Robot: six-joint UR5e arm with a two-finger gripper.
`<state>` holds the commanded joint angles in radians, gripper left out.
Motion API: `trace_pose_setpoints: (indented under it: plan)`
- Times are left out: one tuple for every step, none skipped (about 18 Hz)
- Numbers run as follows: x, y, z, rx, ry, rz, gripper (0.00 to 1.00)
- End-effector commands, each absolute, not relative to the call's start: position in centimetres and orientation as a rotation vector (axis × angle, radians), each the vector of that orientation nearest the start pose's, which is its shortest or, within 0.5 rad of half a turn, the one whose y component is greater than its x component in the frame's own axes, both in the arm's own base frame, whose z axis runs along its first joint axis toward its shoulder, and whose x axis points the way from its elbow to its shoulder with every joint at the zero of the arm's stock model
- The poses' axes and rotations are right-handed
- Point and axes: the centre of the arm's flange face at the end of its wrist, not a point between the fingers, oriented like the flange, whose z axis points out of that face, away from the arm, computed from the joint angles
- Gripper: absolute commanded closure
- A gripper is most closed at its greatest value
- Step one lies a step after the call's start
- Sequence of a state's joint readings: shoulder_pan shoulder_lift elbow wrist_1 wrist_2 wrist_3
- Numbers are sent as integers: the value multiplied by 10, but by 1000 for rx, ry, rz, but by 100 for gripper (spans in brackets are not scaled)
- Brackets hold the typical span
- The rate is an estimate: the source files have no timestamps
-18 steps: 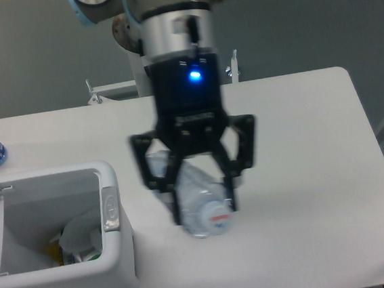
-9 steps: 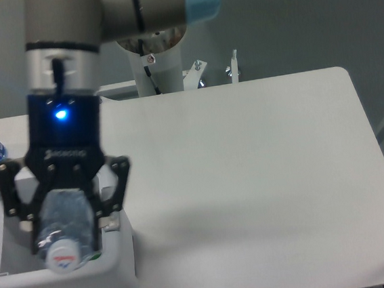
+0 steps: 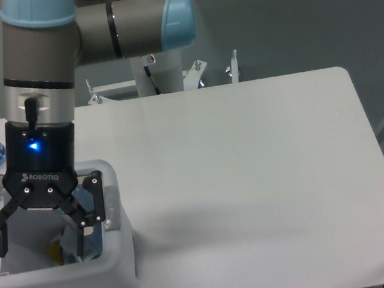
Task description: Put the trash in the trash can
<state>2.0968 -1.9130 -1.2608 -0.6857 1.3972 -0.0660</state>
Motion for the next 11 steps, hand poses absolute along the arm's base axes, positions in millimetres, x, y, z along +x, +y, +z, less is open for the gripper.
trace_pose_setpoints:
  plan:
    - [-226,646,564,-2195,-621,102,0]
    - [-246,635,567,-2183,-668,153,0]
    - [-262,629,568,-2178,-690,190,0]
    - [-281,620,568,-2178,-707,238,0]
    - [-298,612,568,-2182,-719,293,0]
    - [-311,602,571,-2186,-739,359,0]
    - [-327,592,569,-2192,-768,424,0]
    - [-341,584,566,-2207,-776,481,0]
    - [-351,578,561,-2249,-753,535,0]
    - [-357,572,551,-2321,-720,594,0]
    - [-361,566,536,-2413,-692,662,0]
